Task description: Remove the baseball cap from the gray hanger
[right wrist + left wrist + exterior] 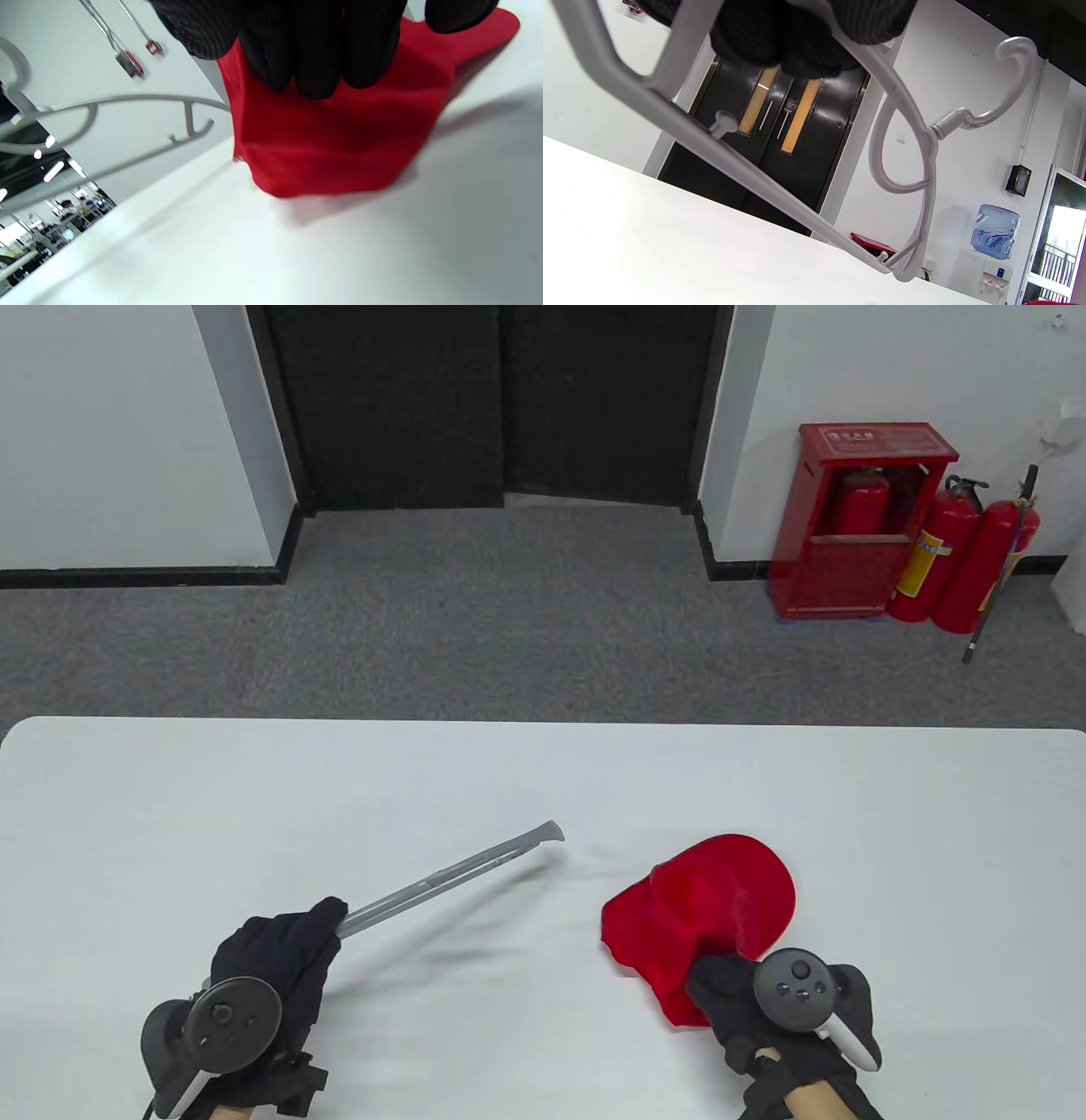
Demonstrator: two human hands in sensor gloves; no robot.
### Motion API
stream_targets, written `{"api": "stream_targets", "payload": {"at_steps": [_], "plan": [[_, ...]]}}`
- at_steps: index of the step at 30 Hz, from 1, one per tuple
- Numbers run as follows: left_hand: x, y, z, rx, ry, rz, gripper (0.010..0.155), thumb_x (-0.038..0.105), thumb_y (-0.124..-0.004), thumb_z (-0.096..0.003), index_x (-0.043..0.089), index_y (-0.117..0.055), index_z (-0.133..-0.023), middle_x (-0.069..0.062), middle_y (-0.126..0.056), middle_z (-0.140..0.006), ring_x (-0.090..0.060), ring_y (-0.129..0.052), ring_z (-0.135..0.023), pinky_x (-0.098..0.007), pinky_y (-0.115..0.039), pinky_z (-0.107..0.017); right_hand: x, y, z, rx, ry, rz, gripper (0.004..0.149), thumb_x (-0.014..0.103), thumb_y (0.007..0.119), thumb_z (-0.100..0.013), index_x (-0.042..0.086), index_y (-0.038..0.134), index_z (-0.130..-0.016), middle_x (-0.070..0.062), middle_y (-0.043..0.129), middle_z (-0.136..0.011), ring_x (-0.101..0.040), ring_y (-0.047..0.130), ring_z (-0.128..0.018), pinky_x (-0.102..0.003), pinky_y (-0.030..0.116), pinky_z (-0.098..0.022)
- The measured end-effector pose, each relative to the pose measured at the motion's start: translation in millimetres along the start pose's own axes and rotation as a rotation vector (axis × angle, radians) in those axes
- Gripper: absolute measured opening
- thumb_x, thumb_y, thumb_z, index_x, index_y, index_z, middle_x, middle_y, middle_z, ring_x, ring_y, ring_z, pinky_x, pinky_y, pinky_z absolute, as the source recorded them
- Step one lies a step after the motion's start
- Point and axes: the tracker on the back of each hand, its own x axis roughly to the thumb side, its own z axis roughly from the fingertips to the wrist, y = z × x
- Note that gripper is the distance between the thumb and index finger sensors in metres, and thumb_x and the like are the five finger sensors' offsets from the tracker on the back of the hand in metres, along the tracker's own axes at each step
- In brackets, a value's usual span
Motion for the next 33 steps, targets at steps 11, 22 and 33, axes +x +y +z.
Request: {"api": "stream_targets", "payload": {"at_steps": [11, 22, 33], "plan": [[-8.7, -17.4, -1.9, -0.087, -0.018, -0.021, 0.045, 0.037, -0.076, -0.0571, 0.038, -0.079, -0.102, 0.002, -0.098, -0.086, -0.028, -0.093, -0.073, -0.064, -0.063, -0.071, 9.8, -9.2, 6.6, -0.060, -0.077, -0.027, 0.050, 0.041, 0.069, -0.057, 0.010, 0.082, -0.095, -0.026, 0.084, -0.096, -0.049, 0.079, -0.089, -0.077, 0.056, -0.062], [-20.4, -49.0, -4.4, -0.341, -0.008, -0.178, 0.043, 0.037, -0.081, -0.0561, 0.041, -0.083, -0.099, 0.005, -0.097, -0.093, -0.026, -0.096, -0.083, -0.065, -0.063, -0.072, 9.0, -10.7, 8.0, -0.064, -0.077, -0.047, 0.050, 0.041, 0.069, -0.058, 0.010, 0.082, -0.095, -0.026, 0.084, -0.096, -0.049, 0.079, -0.089, -0.077, 0.057, -0.062], [-37.8, -84.6, -2.0, -0.587, 0.066, -0.232, 0.044, 0.037, -0.081, -0.0565, 0.041, -0.083, -0.100, 0.004, -0.097, -0.095, -0.026, -0.096, -0.085, -0.066, -0.062, -0.072, 8.7, -10.1, 8.0, -0.055, -0.077, -0.053, 0.051, 0.041, 0.068, -0.058, 0.010, 0.082, -0.095, -0.026, 0.084, -0.096, -0.050, 0.079, -0.089, -0.077, 0.057, -0.062]]}}
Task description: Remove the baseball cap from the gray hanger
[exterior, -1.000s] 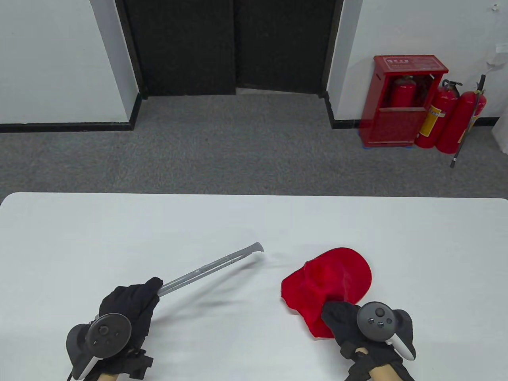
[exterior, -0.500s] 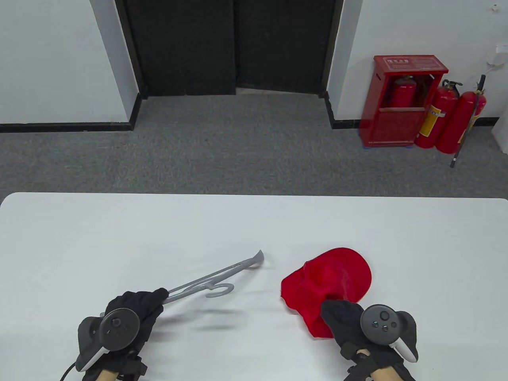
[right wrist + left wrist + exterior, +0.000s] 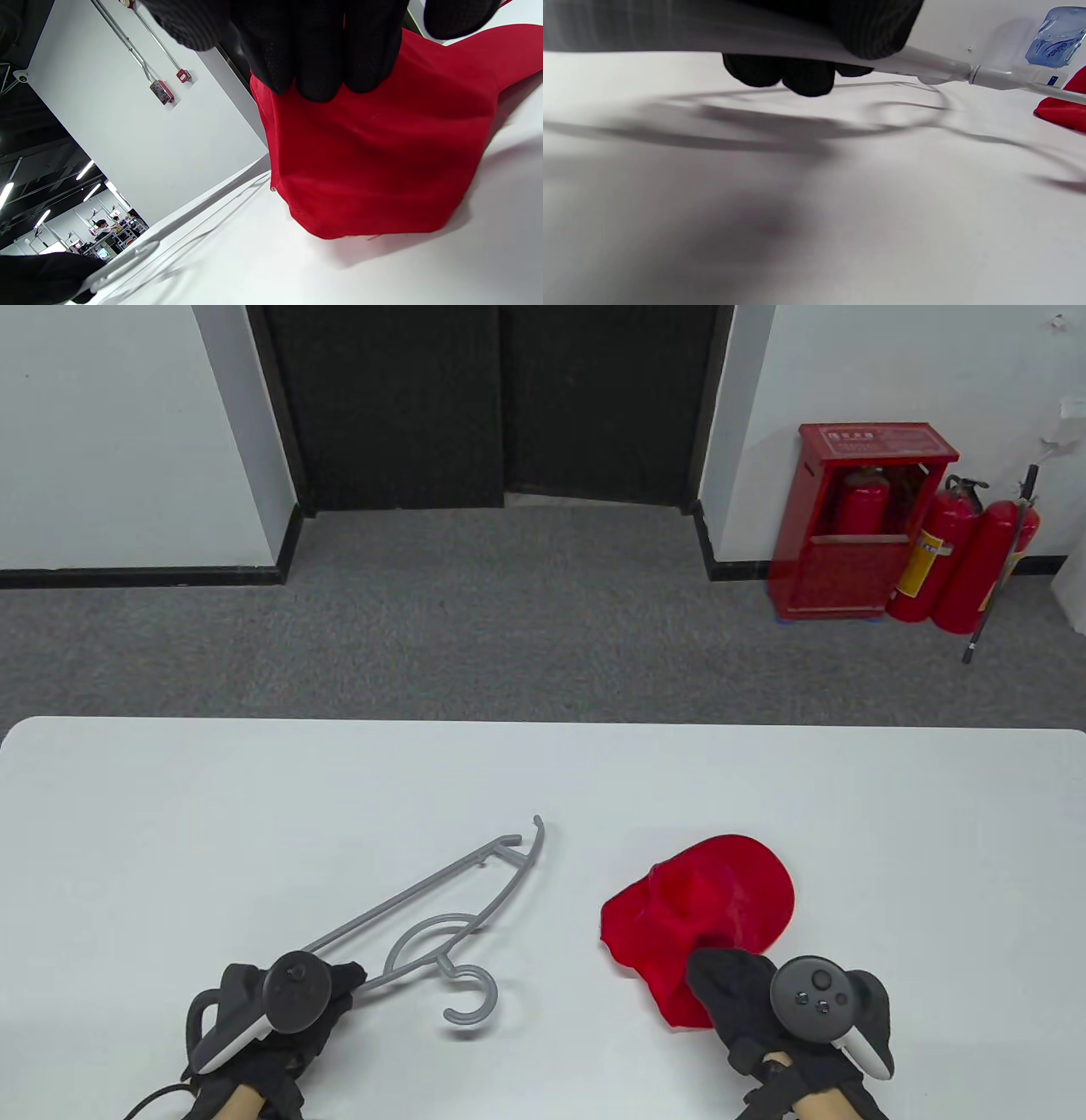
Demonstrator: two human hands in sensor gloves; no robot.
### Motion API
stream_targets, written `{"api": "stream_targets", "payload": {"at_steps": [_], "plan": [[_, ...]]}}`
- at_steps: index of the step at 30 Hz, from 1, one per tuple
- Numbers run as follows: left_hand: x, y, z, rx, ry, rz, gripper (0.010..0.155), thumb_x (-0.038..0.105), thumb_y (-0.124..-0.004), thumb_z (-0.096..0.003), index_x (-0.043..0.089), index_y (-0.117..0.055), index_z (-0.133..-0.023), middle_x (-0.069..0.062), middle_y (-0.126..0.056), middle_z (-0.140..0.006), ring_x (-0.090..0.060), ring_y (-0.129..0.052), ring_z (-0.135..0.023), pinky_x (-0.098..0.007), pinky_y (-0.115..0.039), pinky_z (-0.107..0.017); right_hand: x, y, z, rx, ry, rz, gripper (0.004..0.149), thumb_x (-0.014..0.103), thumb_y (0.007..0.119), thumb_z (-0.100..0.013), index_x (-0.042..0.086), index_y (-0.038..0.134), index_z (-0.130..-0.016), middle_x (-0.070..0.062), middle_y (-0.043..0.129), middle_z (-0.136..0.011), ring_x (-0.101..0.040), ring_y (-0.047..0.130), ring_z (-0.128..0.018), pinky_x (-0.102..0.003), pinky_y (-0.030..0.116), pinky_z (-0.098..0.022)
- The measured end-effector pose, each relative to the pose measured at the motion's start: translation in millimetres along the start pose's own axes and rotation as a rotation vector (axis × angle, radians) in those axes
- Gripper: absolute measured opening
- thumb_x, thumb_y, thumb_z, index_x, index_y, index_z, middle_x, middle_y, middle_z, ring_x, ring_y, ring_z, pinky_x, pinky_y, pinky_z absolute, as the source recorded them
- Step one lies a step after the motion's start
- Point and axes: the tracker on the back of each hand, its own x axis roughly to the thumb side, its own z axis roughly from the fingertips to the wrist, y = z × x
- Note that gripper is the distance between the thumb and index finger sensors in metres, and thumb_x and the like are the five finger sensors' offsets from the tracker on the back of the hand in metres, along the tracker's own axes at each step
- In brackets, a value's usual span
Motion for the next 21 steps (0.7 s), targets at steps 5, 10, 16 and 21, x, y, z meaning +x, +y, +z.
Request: {"api": "stream_targets", "payload": {"at_steps": [5, 10, 16, 21], "plan": [[-3.3, -6.2, -3.4, -0.024, 0.010, -0.023, 0.043, 0.037, -0.081, -0.0563, 0.041, -0.084, -0.099, 0.005, -0.097, -0.095, -0.026, -0.096, -0.085, -0.066, -0.063, -0.072, -0.2, 0.3, -0.2, -0.007, -0.008, -0.013, 0.051, 0.041, 0.069, -0.057, 0.010, 0.082, -0.095, -0.026, 0.084, -0.095, -0.050, 0.079, -0.088, -0.077, 0.057, -0.062], [-6.6, -9.3, -5.2, -0.046, 0.033, -0.032, 0.043, 0.037, -0.081, -0.0566, 0.040, -0.084, -0.099, 0.004, -0.097, -0.097, -0.026, -0.096, -0.086, -0.066, -0.063, -0.072, 0.0, 1.0, -0.6, 0.003, -0.014, 0.002, 0.051, 0.042, 0.068, -0.058, 0.010, 0.082, -0.095, -0.026, 0.084, -0.095, -0.049, 0.079, -0.088, -0.077, 0.057, -0.062], [-11.7, -10.3, -6.6, -0.062, 0.067, -0.029, 0.043, 0.036, -0.081, -0.0569, 0.040, -0.084, -0.100, 0.004, -0.096, -0.098, -0.027, -0.095, -0.088, -0.066, -0.063, -0.072, -0.2, 1.1, -0.4, 0.002, -0.013, -0.017, 0.051, 0.041, 0.068, -0.058, 0.010, 0.082, -0.095, -0.027, 0.084, -0.095, -0.050, 0.079, -0.088, -0.077, 0.057, -0.062], [-14.3, -7.7, -5.8, -0.061, 0.088, -0.023, 0.044, 0.036, -0.079, -0.0574, 0.040, -0.082, -0.101, 0.003, -0.095, -0.100, -0.028, -0.095, -0.089, -0.066, -0.063, -0.072, 1.1, 1.8, -0.7, 0.009, -0.021, -0.004, 0.051, 0.042, 0.068, -0.058, 0.010, 0.082, -0.095, -0.026, 0.084, -0.095, -0.049, 0.079, -0.088, -0.077, 0.057, -0.062]]}}
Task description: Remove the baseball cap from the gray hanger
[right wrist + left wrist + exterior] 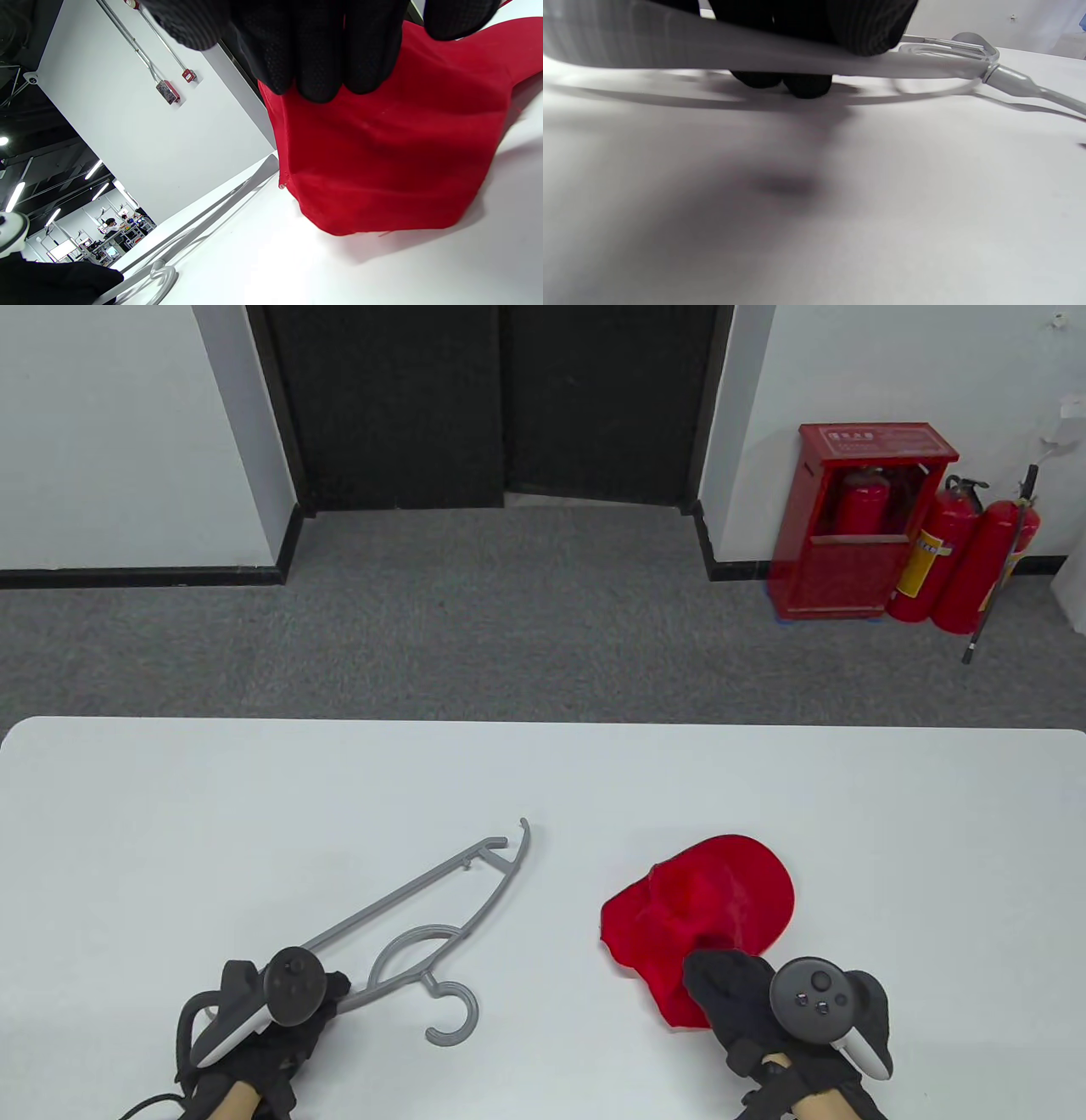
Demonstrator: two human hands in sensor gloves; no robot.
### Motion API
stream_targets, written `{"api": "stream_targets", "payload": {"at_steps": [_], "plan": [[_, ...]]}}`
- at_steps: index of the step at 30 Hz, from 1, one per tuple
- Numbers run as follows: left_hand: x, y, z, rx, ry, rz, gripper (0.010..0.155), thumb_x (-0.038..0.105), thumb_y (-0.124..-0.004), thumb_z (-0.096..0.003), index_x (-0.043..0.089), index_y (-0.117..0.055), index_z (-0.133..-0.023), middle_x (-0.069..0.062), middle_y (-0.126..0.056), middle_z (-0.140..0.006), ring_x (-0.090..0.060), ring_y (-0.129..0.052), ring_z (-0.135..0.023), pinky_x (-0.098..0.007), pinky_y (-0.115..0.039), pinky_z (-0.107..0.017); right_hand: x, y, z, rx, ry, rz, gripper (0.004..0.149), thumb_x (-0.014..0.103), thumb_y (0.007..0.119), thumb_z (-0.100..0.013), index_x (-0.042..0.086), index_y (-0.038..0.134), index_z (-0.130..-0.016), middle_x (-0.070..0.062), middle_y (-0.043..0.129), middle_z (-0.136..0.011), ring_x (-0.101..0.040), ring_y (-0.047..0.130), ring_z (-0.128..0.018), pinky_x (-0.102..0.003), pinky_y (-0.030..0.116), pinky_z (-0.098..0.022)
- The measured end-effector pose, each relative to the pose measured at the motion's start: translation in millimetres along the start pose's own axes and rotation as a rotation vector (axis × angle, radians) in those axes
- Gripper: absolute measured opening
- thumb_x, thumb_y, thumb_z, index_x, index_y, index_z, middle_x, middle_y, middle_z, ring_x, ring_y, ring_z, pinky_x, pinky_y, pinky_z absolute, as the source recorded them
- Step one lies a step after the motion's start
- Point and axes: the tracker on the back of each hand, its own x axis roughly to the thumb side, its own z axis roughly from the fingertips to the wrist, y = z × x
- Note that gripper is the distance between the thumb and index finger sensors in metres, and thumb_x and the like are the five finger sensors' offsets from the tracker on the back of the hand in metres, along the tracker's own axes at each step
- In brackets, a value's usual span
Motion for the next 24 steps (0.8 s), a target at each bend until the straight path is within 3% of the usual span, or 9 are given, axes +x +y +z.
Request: {"api": "stream_targets", "payload": {"at_steps": [5, 12, 18, 24], "plan": [[-0.9, 9.8, 3.6, 0.044, -0.002, 0.037, 0.045, 0.037, -0.078, -0.0574, 0.039, -0.081, -0.102, 0.003, -0.094, -0.101, -0.029, -0.094, -0.089, -0.066, -0.063, -0.072, -0.5, -2.2, 0.8, -0.015, 0.001, -0.011, 0.051, 0.041, 0.068, -0.058, 0.010, 0.082, -0.095, -0.026, 0.084, -0.096, -0.050, 0.079, -0.088, -0.077, 0.057, -0.062], [6.1, 35.4, 20.5, 0.191, -0.066, 0.134, 0.046, 0.039, -0.076, -0.0576, 0.038, -0.079, -0.104, 0.002, -0.091, -0.104, -0.031, -0.092, -0.092, -0.066, -0.062, -0.072, 3.4, -2.1, 1.5, -0.030, -0.026, 0.007, 0.052, 0.042, 0.068, -0.058, 0.010, 0.079, -0.097, -0.027, 0.081, -0.099, -0.050, 0.077, -0.090, -0.077, 0.057, -0.062], [23.1, 53.5, 40.3, 0.325, -0.194, 0.229, 0.048, 0.044, -0.073, -0.0575, 0.038, -0.077, -0.105, 0.002, -0.088, -0.107, -0.032, -0.089, -0.096, -0.067, -0.060, -0.073, 9.7, -0.9, 3.3, -0.050, -0.079, 0.010, 0.054, 0.042, 0.067, -0.058, 0.010, 0.075, -0.100, -0.027, 0.077, -0.102, -0.051, 0.075, -0.092, -0.078, 0.056, -0.062], [44.2, 57.6, 50.7, 0.365, -0.285, 0.191, 0.049, 0.046, -0.072, -0.0571, 0.038, -0.077, -0.105, 0.003, -0.085, -0.110, -0.033, -0.086, -0.100, -0.067, -0.059, -0.074, 21.9, 1.2, 4.9, -0.057, -0.149, 0.048, 0.055, 0.043, 0.066, -0.058, 0.011, 0.072, -0.102, -0.026, 0.073, -0.105, -0.050, 0.074, -0.093, -0.078, 0.056, -0.063]]}}
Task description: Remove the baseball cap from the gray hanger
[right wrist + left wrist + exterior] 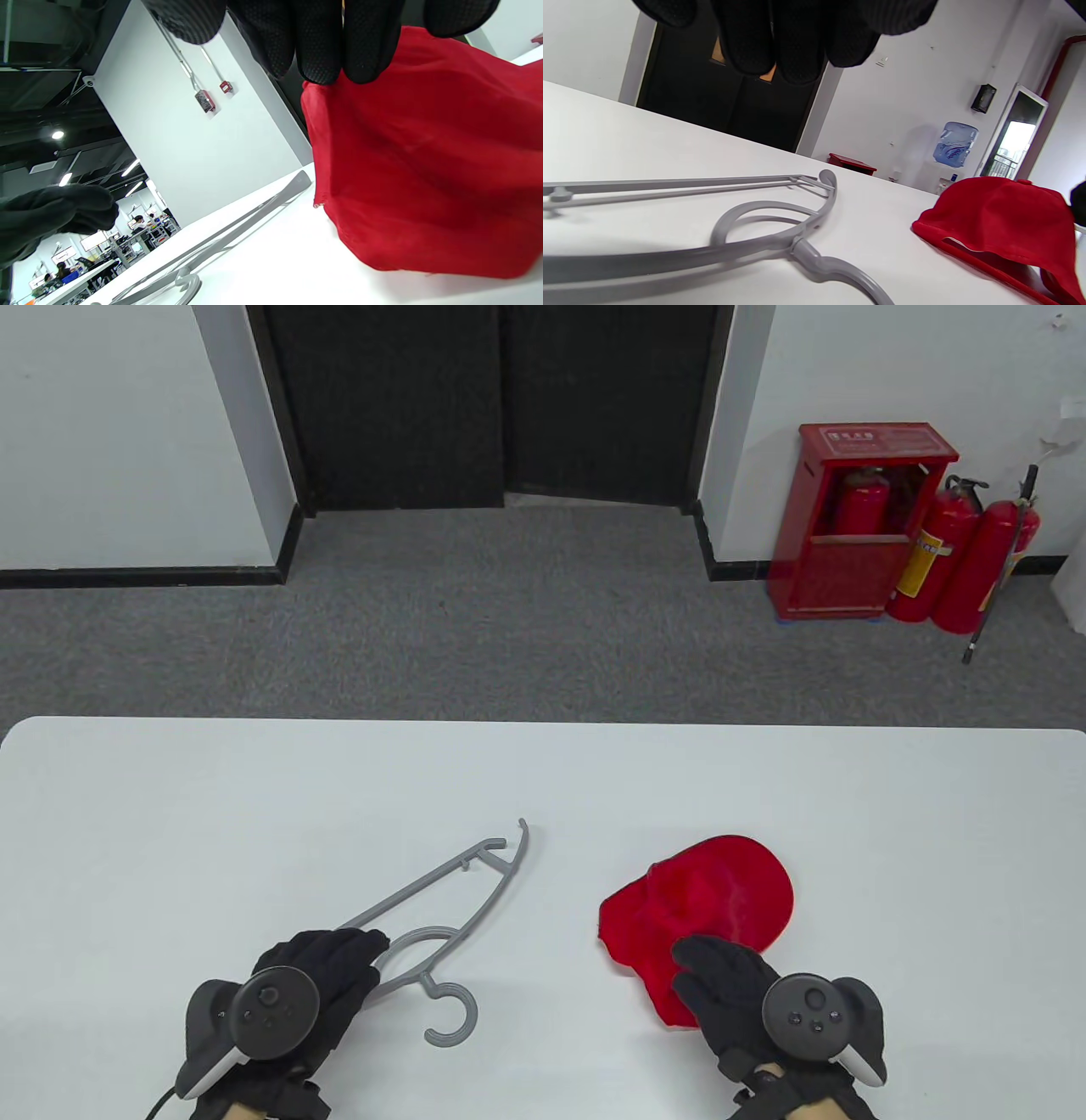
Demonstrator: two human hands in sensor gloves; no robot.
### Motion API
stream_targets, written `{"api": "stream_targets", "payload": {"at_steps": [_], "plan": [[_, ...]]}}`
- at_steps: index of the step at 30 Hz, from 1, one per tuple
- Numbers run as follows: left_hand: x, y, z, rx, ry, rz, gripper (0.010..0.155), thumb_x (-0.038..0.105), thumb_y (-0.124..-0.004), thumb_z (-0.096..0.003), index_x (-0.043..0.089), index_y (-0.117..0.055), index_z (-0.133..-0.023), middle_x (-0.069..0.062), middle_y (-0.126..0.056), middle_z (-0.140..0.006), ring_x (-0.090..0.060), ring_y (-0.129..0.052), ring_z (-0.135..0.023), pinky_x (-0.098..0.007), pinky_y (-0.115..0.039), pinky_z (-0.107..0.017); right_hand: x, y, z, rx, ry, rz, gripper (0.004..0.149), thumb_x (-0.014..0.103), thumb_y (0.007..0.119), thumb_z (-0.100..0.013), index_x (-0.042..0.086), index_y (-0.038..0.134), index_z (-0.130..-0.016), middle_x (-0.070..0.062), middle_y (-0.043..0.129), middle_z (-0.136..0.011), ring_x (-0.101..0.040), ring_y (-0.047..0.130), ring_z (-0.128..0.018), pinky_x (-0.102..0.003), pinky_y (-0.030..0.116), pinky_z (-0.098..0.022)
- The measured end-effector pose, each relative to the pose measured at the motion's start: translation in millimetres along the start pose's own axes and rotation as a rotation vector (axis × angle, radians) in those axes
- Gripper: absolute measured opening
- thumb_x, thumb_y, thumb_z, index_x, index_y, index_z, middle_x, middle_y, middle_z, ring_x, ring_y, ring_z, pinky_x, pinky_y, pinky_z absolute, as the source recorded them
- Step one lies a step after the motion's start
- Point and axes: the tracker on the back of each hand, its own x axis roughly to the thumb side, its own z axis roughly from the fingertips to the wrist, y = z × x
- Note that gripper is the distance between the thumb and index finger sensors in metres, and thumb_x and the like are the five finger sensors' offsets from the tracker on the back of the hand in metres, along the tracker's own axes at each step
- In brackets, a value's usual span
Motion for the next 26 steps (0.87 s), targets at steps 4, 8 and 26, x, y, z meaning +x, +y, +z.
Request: {"api": "stream_targets", "payload": {"at_steps": [4, 8, 26], "plan": [[9.7, -0.2, 0.9, -0.003, -0.041, 0.008, 0.049, 0.047, -0.071, -0.0570, 0.037, -0.078, -0.105, 0.001, -0.085, -0.111, -0.033, -0.085, -0.101, -0.068, -0.058, -0.075, 3.0, 1.3, 0.0, 0.006, -0.016, -0.002, 0.055, 0.043, 0.066, -0.058, 0.011, 0.073, -0.102, -0.026, 0.074, -0.105, -0.050, 0.074, -0.093, -0.078, 0.056, -0.062], [13.1, -1.4, 1.0, -0.019, -0.048, 0.001, 0.049, 0.047, -0.071, -0.0570, 0.037, -0.078, -0.105, 0.001, -0.084, -0.112, -0.033, -0.085, -0.101, -0.068, -0.058, -0.075, 2.6, 1.6, 0.1, 0.013, -0.016, -0.012, 0.055, 0.043, 0.066, -0.058, 0.011, 0.073, -0.102, -0.026, 0.074, -0.105, -0.050, 0.074, -0.092, -0.078, 0.056, -0.062], [13.0, -3.4, -0.3, -0.063, -0.049, -0.004, 0.050, 0.048, -0.071, -0.0570, 0.036, -0.079, -0.104, 0.001, -0.083, -0.113, -0.035, -0.085, -0.102, -0.069, -0.058, -0.074, 3.3, 2.0, -0.2, 0.026, -0.017, -0.018, 0.054, 0.043, 0.066, -0.058, 0.011, 0.074, -0.101, -0.025, 0.076, -0.104, -0.050, 0.076, -0.091, -0.077, 0.057, -0.062]]}}
